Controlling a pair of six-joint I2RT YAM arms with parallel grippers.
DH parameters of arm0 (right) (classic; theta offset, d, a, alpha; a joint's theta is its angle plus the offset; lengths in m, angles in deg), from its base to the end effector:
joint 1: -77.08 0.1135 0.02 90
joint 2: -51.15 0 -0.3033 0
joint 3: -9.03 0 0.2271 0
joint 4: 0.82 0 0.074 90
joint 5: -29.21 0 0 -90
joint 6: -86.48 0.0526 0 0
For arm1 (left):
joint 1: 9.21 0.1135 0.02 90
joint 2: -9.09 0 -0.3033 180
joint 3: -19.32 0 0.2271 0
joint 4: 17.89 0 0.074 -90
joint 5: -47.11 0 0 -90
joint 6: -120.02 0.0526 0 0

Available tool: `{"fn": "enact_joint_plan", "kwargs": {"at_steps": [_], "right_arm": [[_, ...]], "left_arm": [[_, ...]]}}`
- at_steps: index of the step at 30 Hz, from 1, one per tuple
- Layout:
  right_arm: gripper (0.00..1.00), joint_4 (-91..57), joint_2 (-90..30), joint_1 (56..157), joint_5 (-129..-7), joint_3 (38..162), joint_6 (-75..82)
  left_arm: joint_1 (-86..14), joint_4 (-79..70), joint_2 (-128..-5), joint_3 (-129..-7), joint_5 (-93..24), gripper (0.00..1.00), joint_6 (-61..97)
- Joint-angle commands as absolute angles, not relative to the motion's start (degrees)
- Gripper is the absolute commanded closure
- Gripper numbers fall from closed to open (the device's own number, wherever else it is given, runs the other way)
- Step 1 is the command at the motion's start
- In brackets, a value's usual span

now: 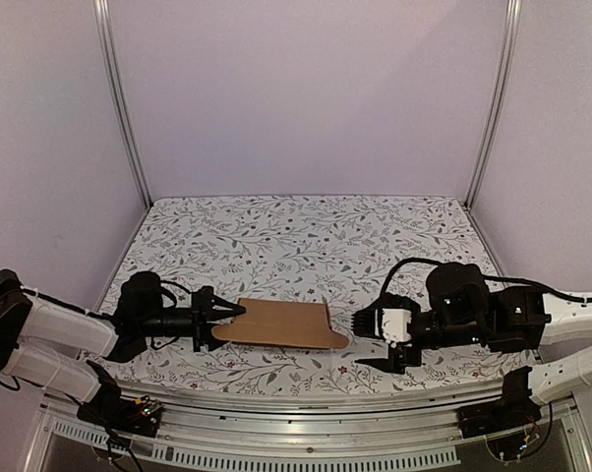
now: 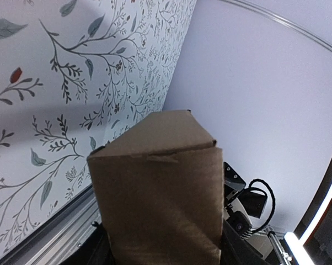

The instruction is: Fold the paper box

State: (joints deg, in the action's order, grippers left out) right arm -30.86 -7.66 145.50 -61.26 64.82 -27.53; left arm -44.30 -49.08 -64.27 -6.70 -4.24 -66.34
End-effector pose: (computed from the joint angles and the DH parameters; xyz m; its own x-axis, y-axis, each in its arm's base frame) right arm 0.0716 0.1822 0.2919 0.1961 -0.6104 -0.7674 -0.9334 0.1237 -0.3369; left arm 0.1428 -0.1405 0.2051 -0.9088 -0.3101 0.2791 -0.3303 0.1263 -0.9354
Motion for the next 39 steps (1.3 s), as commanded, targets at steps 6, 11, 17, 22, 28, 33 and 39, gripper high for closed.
{"fn": "enact_joint_plan", "kwargs": {"at_steps": [6,11,17,22,28,33,39], "right_arm": [[0.01,-13.40,-9.60,151.80,-47.49,58.62,-46.14],[0.01,-3.32,-11.59,155.11,-44.56,56.44,-51.74],[0.01,10.86,-16.01,160.58,-38.30,53.64,-60.35],[0.01,21.63,-20.44,163.21,-34.39,52.58,-68.25],[0.01,30.01,-25.67,165.15,-32.43,52.97,-72.16],[0.03,35.29,-31.31,166.04,-30.98,53.79,-74.64],[0.14,38.08,-35.18,166.99,-28.95,54.99,-77.24]], "left_arm": [[-41.78,-47.63,-56.41,-4.97,6.13,0.84,-68.92],[-39.81,-40.67,-49.33,-4.90,10.16,0.82,-67.21],[-38.84,-29.56,-40.58,-6.59,14.15,0.79,-64.13],[-38.68,-25.44,-35.16,-6.16,14.54,0.78,-64.00],[-38.57,-24.15,-31.74,-5.07,14.26,0.79,-64.50],[-38.58,-23.07,-30.13,-5.06,14.30,0.79,-64.42],[-38.58,-21.57,-28.71,-5.06,14.41,0.79,-63.96]]}}
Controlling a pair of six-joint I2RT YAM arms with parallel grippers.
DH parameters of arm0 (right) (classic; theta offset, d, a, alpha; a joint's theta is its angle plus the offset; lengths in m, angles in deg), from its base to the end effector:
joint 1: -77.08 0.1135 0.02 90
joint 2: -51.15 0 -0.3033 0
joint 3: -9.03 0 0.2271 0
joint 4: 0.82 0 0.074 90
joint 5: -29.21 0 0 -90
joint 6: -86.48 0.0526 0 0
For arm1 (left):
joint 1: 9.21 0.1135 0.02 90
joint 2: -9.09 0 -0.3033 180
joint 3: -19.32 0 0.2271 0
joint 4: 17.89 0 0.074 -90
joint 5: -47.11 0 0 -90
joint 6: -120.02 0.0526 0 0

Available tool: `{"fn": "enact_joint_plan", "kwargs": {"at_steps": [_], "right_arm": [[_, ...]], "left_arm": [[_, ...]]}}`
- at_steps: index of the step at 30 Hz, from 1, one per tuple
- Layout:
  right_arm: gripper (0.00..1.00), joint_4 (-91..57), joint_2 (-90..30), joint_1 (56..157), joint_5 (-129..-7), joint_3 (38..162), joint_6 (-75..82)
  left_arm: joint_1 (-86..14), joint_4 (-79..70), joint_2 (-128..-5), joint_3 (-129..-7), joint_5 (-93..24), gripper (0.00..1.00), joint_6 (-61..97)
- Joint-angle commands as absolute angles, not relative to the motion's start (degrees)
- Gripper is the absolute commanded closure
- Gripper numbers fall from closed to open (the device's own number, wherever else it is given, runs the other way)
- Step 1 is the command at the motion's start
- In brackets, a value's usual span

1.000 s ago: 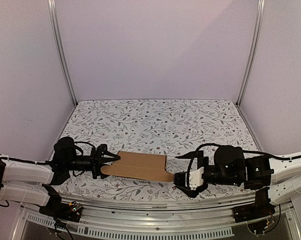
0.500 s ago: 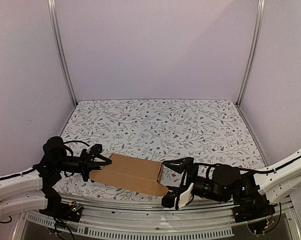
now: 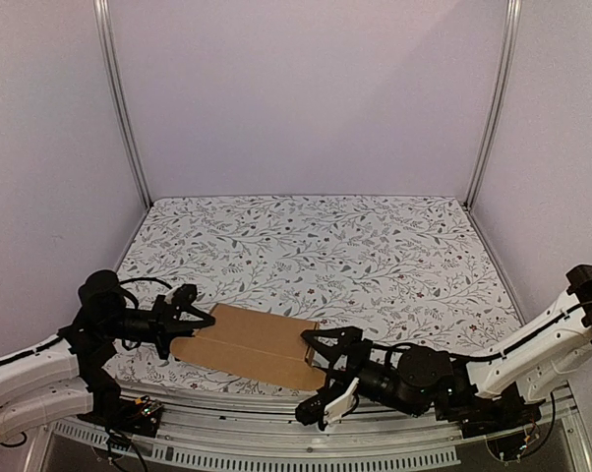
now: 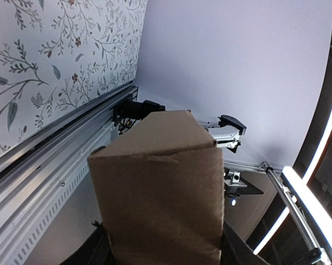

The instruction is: Fold the paper box

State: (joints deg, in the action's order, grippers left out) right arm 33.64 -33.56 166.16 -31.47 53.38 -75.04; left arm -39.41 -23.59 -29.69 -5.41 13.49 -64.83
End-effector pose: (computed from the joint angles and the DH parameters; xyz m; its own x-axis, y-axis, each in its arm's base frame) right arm 0.0303 0.2839 0.2561 0.8189 -0.5078 -0.2676 -0.2754 0.0613 -0.9594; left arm 0.0695 -0.0911 0.2334 -0.9764 -0.0700 0.2041 -0.2088 0.0674 -0.9756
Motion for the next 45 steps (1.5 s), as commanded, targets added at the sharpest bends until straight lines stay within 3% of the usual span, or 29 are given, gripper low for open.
{"fn": "enact_joint_plan", "kwargs": {"at_steps": [1,19,22,31,38,45], "right_arm": [[0.17,38.16,-35.30,166.97,-28.85,55.06,-77.19],[0.51,39.95,-37.71,167.73,-27.15,57.11,-77.42],[0.53,40.08,-37.65,167.75,-26.96,57.22,-77.36],[0.54,37.45,-35.35,167.73,-25.50,55.63,-74.91],[0.56,25.86,-28.62,167.41,-24.68,54.85,-68.70],[0.55,4.94,-20.82,162.48,-30.13,56.03,-53.74]], "left_arm": [[-38.57,-21.52,-28.72,-4.99,14.49,0.79,-63.89],[-38.56,-19.69,-27.52,-4.77,14.74,0.74,-62.71],[-38.57,-19.48,-27.24,-5.09,14.64,0.65,-62.34],[-38.52,-7.98,-24.90,-10.00,12.79,0.22,-53.05],[-38.40,12.17,-25.22,-17.39,9.02,0.19,-38.72],[-38.39,36.21,-27.76,-31.48,-2.92,0.18,-20.04]]}}
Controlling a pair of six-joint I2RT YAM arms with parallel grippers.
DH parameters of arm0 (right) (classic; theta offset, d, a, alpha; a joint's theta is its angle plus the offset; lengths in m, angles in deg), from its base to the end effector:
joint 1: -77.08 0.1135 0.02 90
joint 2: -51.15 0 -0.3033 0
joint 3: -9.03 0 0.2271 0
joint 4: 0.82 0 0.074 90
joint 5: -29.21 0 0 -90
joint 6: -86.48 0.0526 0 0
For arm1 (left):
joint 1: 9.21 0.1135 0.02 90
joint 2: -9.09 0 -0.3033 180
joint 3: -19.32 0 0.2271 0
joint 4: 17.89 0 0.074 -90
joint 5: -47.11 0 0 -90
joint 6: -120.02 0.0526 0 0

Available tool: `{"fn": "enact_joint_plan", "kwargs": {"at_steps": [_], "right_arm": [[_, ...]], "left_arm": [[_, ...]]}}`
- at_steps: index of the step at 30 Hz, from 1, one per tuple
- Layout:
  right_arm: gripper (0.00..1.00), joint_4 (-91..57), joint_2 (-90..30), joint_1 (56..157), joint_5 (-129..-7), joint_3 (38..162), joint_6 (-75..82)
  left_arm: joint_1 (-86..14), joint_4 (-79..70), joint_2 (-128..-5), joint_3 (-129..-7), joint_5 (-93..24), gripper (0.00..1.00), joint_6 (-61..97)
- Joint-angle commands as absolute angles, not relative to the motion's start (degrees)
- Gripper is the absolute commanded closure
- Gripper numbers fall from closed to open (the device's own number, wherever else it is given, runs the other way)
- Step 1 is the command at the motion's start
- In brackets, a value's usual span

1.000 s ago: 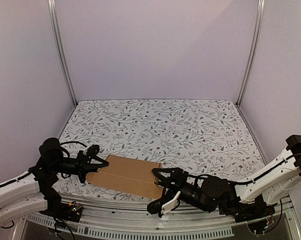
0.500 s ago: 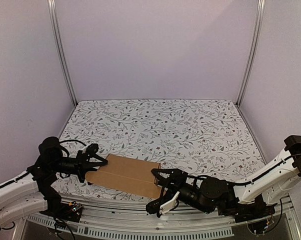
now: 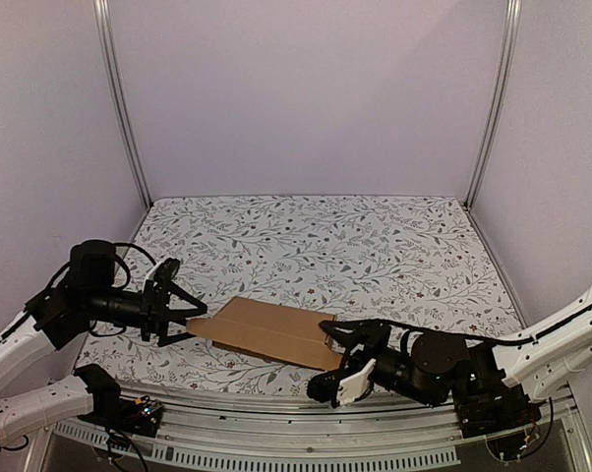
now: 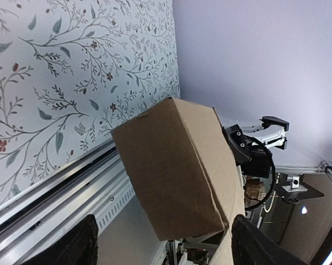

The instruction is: Fold the paper box

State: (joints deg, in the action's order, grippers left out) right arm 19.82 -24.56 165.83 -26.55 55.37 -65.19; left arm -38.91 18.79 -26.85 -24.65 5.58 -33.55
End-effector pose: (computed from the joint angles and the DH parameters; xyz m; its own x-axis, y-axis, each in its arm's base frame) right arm 0.0352 0.2585 0.2782 0.7153 -0.5773 -0.3939 -0.3894 0.1388 -0.9106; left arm 0.0629 -0.0812 0.2710 -0.9905 -0.1185 -0.0692 0.0273 0.3242 -0.9456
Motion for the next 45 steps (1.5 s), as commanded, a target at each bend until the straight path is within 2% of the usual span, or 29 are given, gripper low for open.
{"fn": "enact_joint_plan", "kwargs": {"at_steps": [1,9,14,17,21,26,36,45], "right_arm": [[0.55,3.04,-19.65,161.49,-31.81,56.09,-49.84],[0.55,-7.02,-15.95,154.11,-47.83,56.91,-32.78],[0.54,-8.33,-16.60,147.87,-59.36,57.19,-24.05],[0.55,-8.98,-18.12,144.88,-64.16,57.92,-20.12],[0.55,-9.09,-20.42,141.82,-70.06,58.74,-16.10],[0.57,-9.67,-23.29,139.10,-76.90,59.12,-11.59],[0.57,-10.47,-22.99,138.13,-82.67,57.83,-8.95],[0.57,-10.43,-21.21,138.15,-83.59,56.69,-8.18]], "left_arm": [[-38.39,37.69,-27.88,-33.13,-4.59,0.19,-18.67],[-38.79,41.63,-28.88,-39.86,-11.87,0.19,-11.90],[-41.84,41.98,-30.92,-42.30,-15.75,0.22,-9.36],[-46.40,43.44,-32.92,-44.44,-22.98,0.25,-8.13],[-57.17,44.50,-37.59,-48.01,-36.66,0.27,-6.26],[-66.11,46.41,-45.43,-52.09,-49.95,0.28,-3.10],[-71.75,47.44,-58.09,-54.07,-56.97,0.39,0.29],[-71.84,44.08,-58.96,-52.95,-52.47,0.43,1.30]]}}
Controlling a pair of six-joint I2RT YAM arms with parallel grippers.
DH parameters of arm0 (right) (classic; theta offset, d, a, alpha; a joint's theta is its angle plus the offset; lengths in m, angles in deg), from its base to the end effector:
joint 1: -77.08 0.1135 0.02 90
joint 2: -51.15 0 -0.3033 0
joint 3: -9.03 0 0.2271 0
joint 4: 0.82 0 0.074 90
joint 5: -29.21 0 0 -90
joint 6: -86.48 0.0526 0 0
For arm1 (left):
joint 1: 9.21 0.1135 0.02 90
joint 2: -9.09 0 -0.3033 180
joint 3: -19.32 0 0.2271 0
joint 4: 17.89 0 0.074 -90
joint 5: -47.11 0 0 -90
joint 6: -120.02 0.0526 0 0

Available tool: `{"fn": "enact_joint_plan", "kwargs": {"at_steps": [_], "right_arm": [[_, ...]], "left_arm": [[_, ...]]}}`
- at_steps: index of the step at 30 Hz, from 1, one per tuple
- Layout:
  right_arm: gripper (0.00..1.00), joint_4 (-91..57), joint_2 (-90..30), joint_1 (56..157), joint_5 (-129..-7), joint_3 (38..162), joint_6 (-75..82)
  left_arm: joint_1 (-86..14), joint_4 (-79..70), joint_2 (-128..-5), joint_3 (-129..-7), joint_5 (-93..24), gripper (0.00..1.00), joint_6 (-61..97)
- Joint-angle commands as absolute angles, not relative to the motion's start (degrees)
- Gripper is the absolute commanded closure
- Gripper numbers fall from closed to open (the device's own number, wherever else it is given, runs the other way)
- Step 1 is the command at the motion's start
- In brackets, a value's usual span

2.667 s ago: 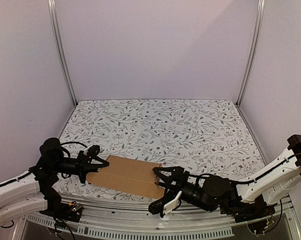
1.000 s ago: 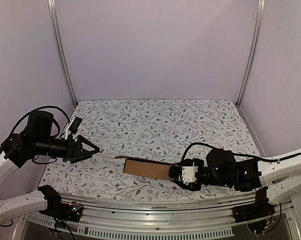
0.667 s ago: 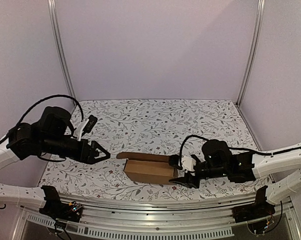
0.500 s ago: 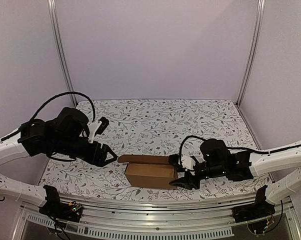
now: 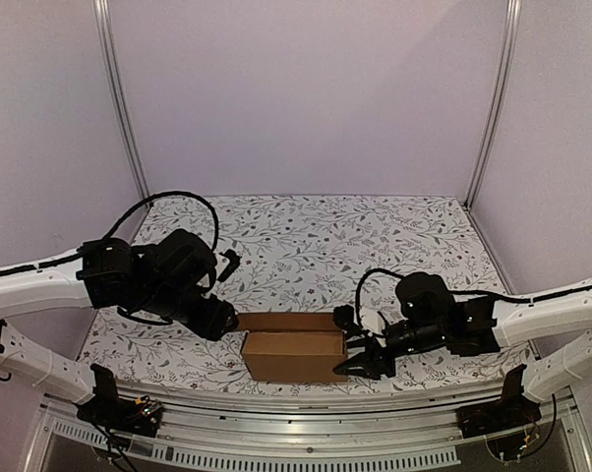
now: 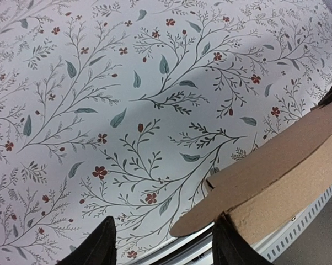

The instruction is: Fold the paper box

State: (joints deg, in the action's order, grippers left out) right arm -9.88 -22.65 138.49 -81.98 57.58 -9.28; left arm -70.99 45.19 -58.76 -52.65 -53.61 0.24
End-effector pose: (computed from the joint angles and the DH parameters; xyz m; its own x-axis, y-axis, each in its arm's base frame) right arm 0.0993 0.2220 0.2385 -0.1719 -0.5109 -0.8423 -0.9838 0.1334 0.1198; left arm 0.1018 -0.1689 0.3030 -0.7591 0.3825 -0.5267 0.5108 0.8516 -0.1178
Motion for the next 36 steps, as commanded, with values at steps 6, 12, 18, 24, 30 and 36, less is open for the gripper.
{"fn": "enact_joint_plan", "kwargs": {"at_steps": [6,12,18,24,30,36], "right_arm": [[0.58,-10.16,-21.36,138.13,-84.72,56.95,-8.18],[0.58,-10.17,-21.24,138.10,-84.64,56.88,-7.94],[0.58,-10.17,-20.46,138.14,-83.31,56.52,-7.91],[0.62,-9.14,-19.73,138.30,-81.47,55.94,-8.00],[0.65,-7.68,-18.00,141.75,-74.82,55.17,-9.55],[0.66,-7.09,-17.50,145.22,-66.84,54.69,-11.67]], "left_arm": [[-71.81,40.75,-58.07,-51.20,-49.57,0.54,1.64],[-71.71,39.80,-57.82,-50.75,-47.55,0.78,1.16],[-71.71,39.71,-57.24,-50.07,-46.98,0.90,0.15],[-71.71,39.44,-56.45,-49.38,-45.88,0.98,-1.72],[-71.70,36.81,-55.77,-49.45,-43.37,1.00,-5.93],[-71.61,34.03,-55.53,-49.34,-39.15,1.00,-10.19]]}}
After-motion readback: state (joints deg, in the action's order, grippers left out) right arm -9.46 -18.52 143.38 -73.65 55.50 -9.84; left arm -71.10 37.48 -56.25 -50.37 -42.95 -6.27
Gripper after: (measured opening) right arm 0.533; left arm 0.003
